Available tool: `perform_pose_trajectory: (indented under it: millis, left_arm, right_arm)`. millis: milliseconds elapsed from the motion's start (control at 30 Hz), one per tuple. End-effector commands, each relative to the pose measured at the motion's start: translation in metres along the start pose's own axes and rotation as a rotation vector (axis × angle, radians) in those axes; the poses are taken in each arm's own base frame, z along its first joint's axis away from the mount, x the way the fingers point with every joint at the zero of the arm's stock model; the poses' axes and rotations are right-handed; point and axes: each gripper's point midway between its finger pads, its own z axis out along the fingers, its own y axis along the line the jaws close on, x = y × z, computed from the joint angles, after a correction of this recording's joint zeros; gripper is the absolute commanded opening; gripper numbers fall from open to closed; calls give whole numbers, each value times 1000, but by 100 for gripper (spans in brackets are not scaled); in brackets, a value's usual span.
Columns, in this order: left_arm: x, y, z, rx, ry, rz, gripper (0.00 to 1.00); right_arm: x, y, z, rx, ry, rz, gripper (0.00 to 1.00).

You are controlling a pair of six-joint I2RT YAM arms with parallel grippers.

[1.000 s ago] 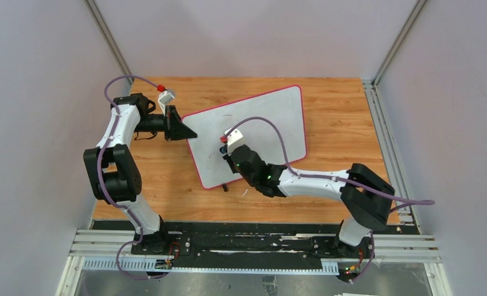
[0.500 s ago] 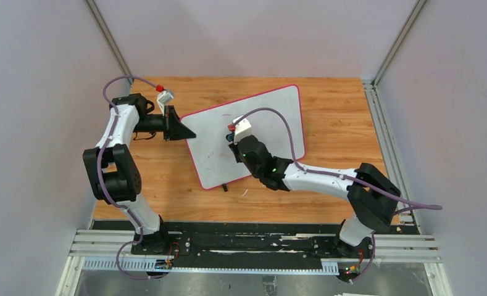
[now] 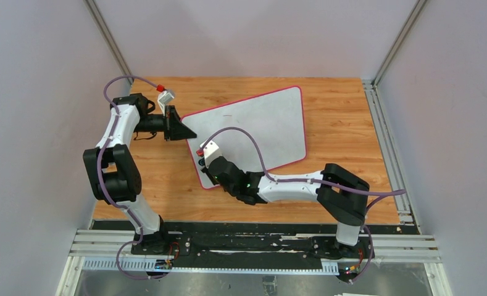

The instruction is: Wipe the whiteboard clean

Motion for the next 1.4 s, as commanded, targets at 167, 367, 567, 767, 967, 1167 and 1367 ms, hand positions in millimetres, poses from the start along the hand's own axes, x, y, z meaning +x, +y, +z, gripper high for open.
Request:
perform_pose_trajectory:
  millis: [167,367,567,767,967,1167,1367]
  left_arm:
    - [11,10,0,-33,88,180,0]
    - [12,10,-1,-39,96,187,0]
    - [12,12,1,-33,90,176,0]
    - [13,11,0,-39,99,181,0]
    - [12,11,0,-37,97,180,0]
    - [12,12,0,-38,97,179,0]
    - [11,13,0,-36,95,171,0]
  right_arm:
    - [-14,-76,-6,151,-19,44,1]
    - [-18,-139,-20,259,-29,69,1]
    - [-22,-156,-31,279,-49,80,1]
    - [-19,-167,-39,311,-42,91,1]
    - [-20,-197,-70,384,-29,87,1]
    - [-17,-235,-123,462,32,86,1]
    - [3,-260,-181,541,155,64,1]
